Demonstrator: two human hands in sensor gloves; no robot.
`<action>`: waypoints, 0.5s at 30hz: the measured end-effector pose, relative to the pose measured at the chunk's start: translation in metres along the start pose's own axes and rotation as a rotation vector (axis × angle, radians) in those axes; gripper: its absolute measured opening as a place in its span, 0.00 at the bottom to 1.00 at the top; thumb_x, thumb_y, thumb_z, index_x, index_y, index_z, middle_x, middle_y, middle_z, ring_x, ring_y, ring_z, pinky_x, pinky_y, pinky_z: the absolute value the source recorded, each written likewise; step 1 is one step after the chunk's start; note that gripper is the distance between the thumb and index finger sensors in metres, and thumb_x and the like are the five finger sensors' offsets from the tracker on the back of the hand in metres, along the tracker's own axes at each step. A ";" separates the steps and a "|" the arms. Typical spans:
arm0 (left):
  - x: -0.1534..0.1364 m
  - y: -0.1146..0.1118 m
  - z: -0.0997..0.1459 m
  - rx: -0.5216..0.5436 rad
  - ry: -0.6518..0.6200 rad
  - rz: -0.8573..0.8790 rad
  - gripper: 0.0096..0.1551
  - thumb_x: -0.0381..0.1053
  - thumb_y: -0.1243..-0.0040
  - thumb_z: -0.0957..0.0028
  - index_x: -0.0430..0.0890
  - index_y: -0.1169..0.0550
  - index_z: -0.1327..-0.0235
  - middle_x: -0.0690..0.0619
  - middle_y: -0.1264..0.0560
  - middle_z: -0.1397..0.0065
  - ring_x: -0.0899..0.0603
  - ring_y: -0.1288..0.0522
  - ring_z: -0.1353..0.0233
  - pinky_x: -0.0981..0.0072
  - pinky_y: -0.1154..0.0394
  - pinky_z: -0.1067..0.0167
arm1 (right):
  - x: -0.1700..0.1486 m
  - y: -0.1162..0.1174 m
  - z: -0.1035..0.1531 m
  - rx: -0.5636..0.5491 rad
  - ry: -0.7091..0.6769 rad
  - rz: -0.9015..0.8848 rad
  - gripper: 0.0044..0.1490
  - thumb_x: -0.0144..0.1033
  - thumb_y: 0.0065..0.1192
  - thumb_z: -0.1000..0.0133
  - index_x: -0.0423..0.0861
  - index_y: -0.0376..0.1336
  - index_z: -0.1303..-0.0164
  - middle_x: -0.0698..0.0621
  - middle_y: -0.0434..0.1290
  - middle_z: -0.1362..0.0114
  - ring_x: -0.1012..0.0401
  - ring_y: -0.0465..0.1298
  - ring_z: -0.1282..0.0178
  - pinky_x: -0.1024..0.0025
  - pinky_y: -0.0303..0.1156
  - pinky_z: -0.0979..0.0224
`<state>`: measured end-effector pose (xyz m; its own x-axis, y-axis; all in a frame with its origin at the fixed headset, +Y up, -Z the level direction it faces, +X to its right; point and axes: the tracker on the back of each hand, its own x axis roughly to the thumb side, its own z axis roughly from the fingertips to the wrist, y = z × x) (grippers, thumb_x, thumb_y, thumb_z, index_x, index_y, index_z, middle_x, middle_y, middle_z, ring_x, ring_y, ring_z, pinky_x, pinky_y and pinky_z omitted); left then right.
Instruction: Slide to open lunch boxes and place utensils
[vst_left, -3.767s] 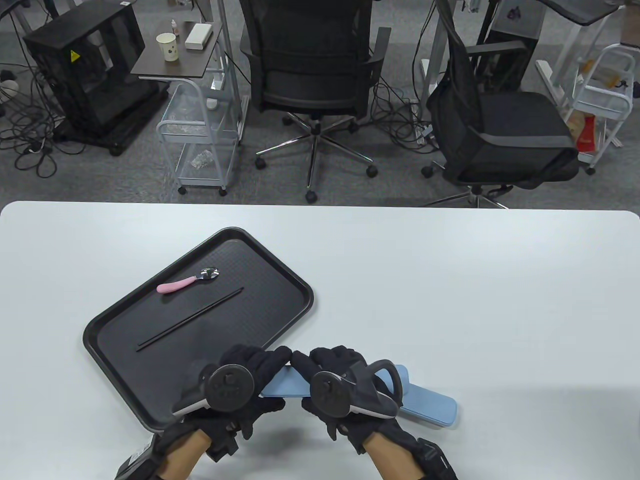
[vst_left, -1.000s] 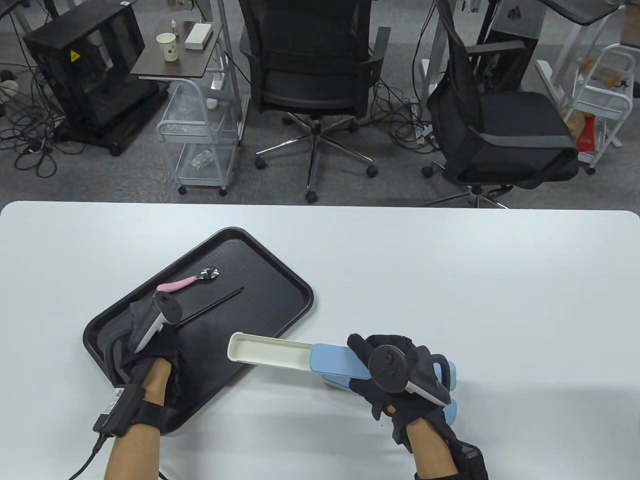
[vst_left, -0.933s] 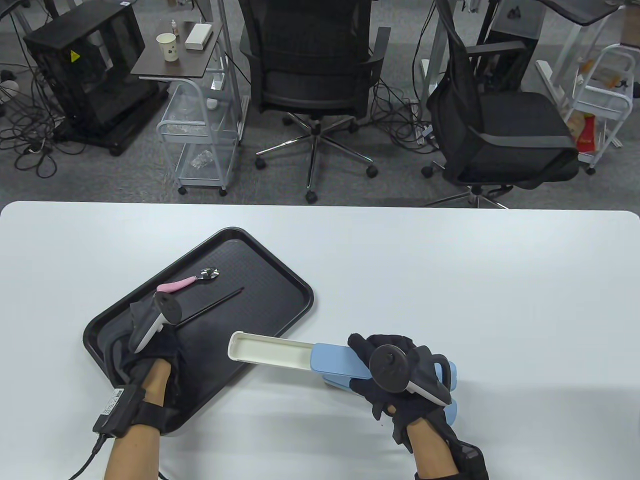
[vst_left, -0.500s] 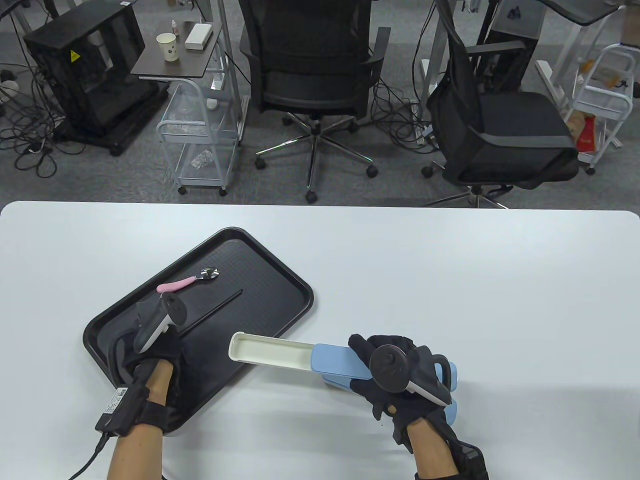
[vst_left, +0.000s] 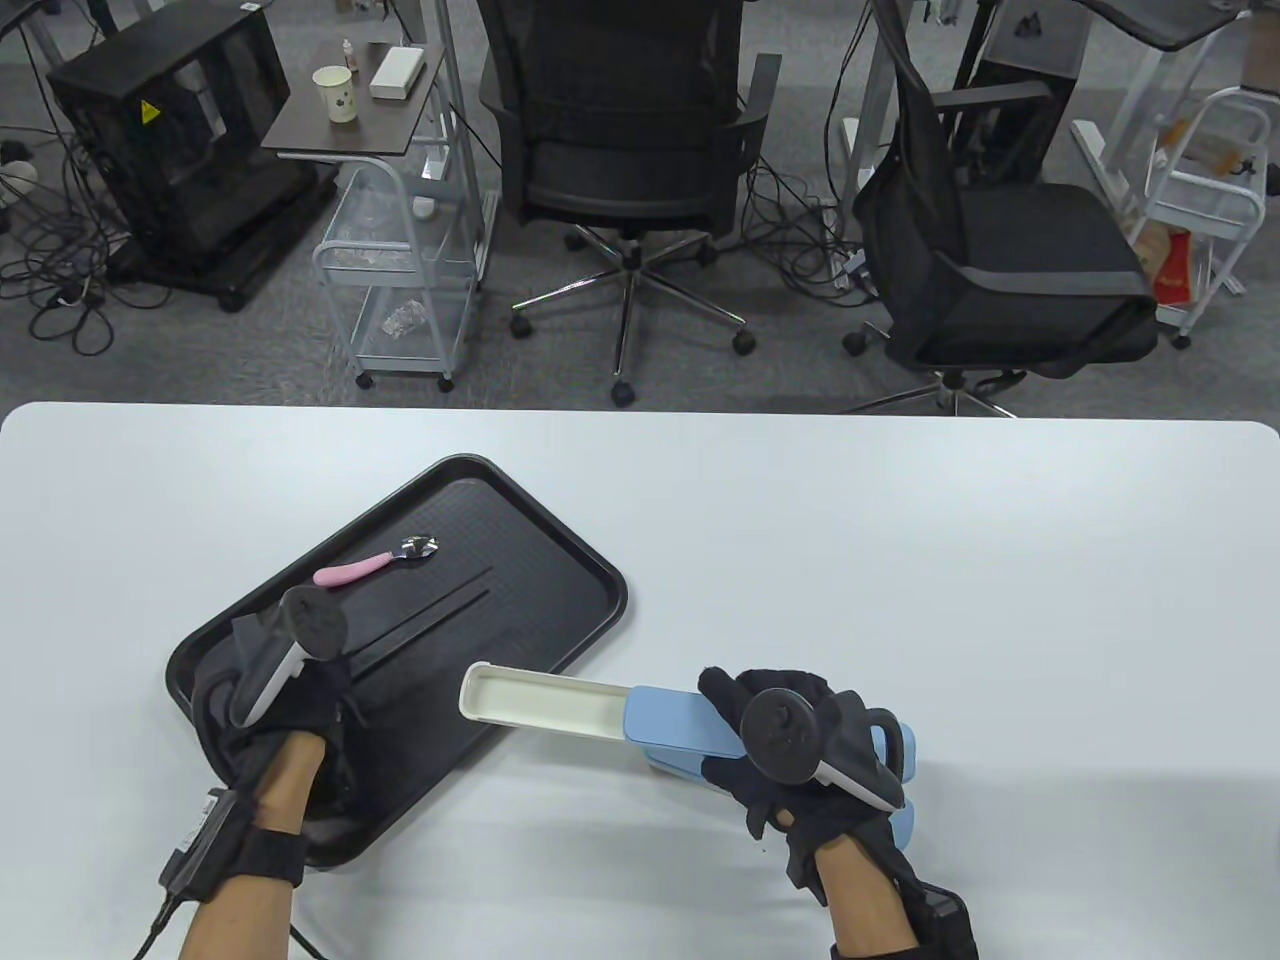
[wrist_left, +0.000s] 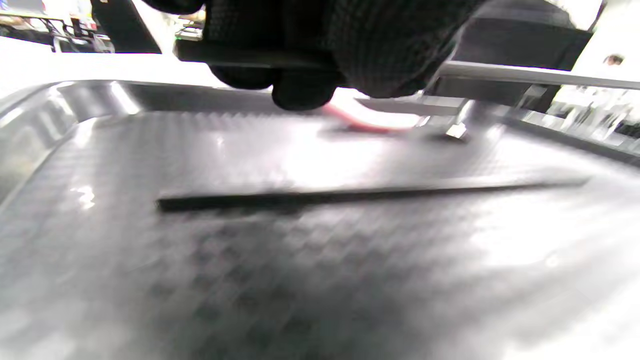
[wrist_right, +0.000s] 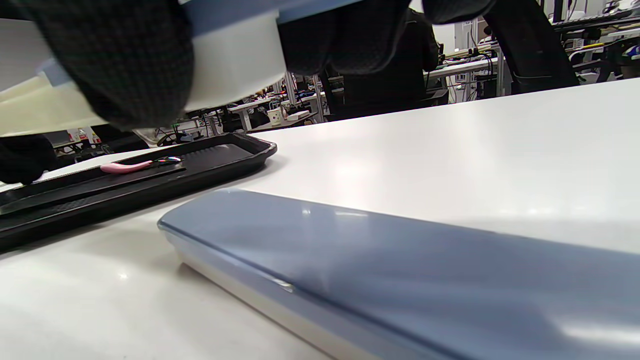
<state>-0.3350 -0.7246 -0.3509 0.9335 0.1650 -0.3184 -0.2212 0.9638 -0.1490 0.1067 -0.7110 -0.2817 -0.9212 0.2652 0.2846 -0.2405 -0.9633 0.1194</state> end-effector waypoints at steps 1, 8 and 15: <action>0.001 0.004 0.004 0.016 -0.026 0.022 0.24 0.50 0.42 0.48 0.54 0.29 0.38 0.48 0.27 0.31 0.39 0.33 0.31 0.40 0.48 0.30 | 0.000 0.000 0.000 0.002 0.001 0.001 0.51 0.54 0.74 0.51 0.59 0.50 0.21 0.46 0.58 0.22 0.44 0.60 0.20 0.35 0.49 0.20; 0.013 0.033 0.044 0.163 -0.248 0.182 0.23 0.50 0.42 0.48 0.59 0.28 0.38 0.48 0.29 0.31 0.39 0.33 0.31 0.41 0.45 0.31 | -0.003 -0.002 0.002 -0.008 0.018 0.010 0.51 0.54 0.74 0.52 0.59 0.50 0.21 0.46 0.58 0.22 0.44 0.59 0.20 0.35 0.49 0.20; 0.024 0.030 0.068 0.172 -0.428 0.144 0.23 0.48 0.42 0.48 0.62 0.27 0.38 0.51 0.31 0.29 0.39 0.35 0.30 0.39 0.47 0.30 | -0.007 -0.005 0.003 -0.019 0.038 0.019 0.52 0.53 0.74 0.52 0.59 0.50 0.21 0.46 0.57 0.22 0.43 0.59 0.20 0.35 0.48 0.20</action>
<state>-0.3004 -0.6772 -0.2996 0.9370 0.3362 0.0948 -0.3408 0.9394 0.0364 0.1150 -0.7080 -0.2810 -0.9365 0.2457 0.2503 -0.2285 -0.9688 0.0960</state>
